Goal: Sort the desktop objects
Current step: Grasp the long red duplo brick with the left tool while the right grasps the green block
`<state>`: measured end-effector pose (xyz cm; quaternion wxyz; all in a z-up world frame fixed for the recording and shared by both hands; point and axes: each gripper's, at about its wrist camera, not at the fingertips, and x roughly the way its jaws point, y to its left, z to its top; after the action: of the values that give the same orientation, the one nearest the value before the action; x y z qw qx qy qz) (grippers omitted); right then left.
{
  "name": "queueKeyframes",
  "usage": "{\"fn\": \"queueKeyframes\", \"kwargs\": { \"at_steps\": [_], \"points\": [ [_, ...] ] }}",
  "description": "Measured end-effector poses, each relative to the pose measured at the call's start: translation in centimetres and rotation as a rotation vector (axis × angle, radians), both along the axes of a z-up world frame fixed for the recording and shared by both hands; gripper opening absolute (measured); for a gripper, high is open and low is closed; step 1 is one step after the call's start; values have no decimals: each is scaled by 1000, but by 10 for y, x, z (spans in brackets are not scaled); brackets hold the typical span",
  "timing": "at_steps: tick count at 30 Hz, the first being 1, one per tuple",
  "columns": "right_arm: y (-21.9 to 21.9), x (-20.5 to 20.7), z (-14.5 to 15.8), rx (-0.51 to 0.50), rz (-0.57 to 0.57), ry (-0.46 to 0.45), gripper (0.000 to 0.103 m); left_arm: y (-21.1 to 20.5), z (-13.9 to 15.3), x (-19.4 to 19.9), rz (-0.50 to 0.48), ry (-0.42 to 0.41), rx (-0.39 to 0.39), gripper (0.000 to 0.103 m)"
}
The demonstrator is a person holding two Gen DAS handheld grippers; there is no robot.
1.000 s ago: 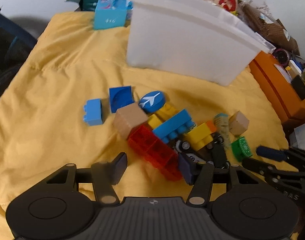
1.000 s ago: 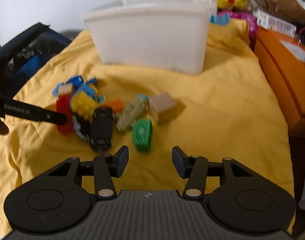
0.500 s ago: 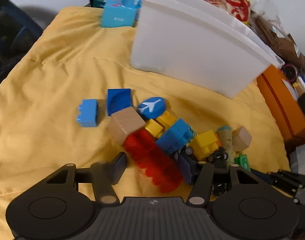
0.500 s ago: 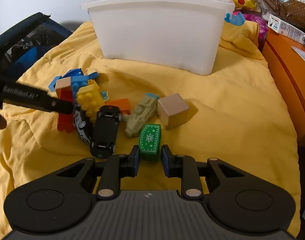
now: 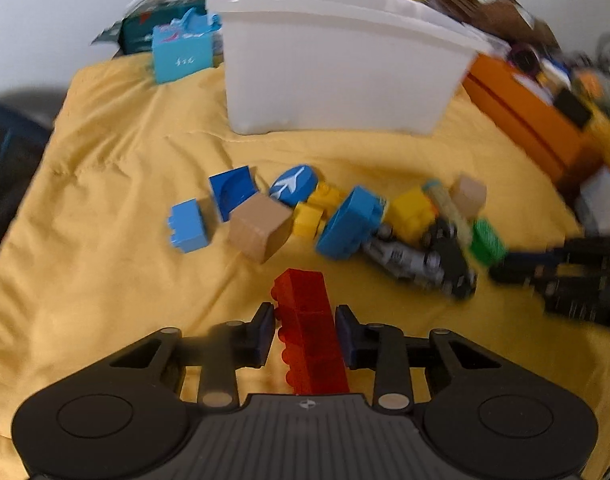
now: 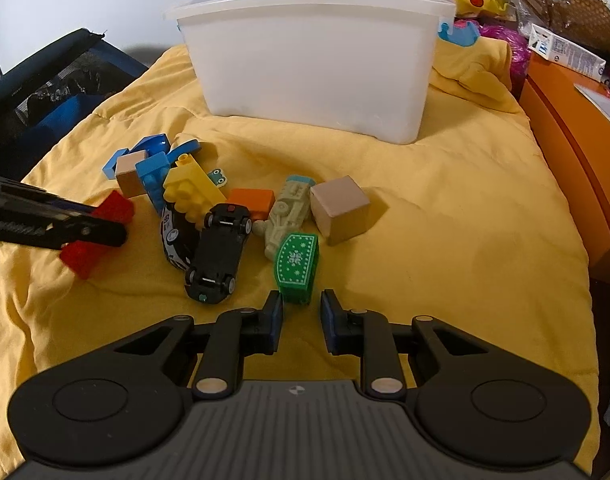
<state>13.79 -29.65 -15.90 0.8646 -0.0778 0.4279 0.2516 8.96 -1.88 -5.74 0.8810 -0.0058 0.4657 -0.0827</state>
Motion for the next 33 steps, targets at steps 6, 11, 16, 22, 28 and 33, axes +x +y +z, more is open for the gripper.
{"fn": "queueKeyframes", "kwargs": {
  "at_steps": [6,11,16,22,28,33],
  "points": [
    [-5,-5,0,3,-3,-5,21,9,-8,-10,37,11,-14,37],
    [3,-5,3,-26,-5,-25,37,7,-6,-16,80,9,-32,55],
    [16,0,6,-27,-10,-80,47,9,-11,-24,78,-11,-25,37],
    [20,12,1,-11,-3,-30,23,10,-2,-25,61,-49,-51,30],
    [-1,2,22,53,-22,-53,23,14,27,-20,78,-106,-109,30],
    [-18,4,52,151,-79,-73,23,12,66,-3,82,-167,-131,30]
  ]
}}
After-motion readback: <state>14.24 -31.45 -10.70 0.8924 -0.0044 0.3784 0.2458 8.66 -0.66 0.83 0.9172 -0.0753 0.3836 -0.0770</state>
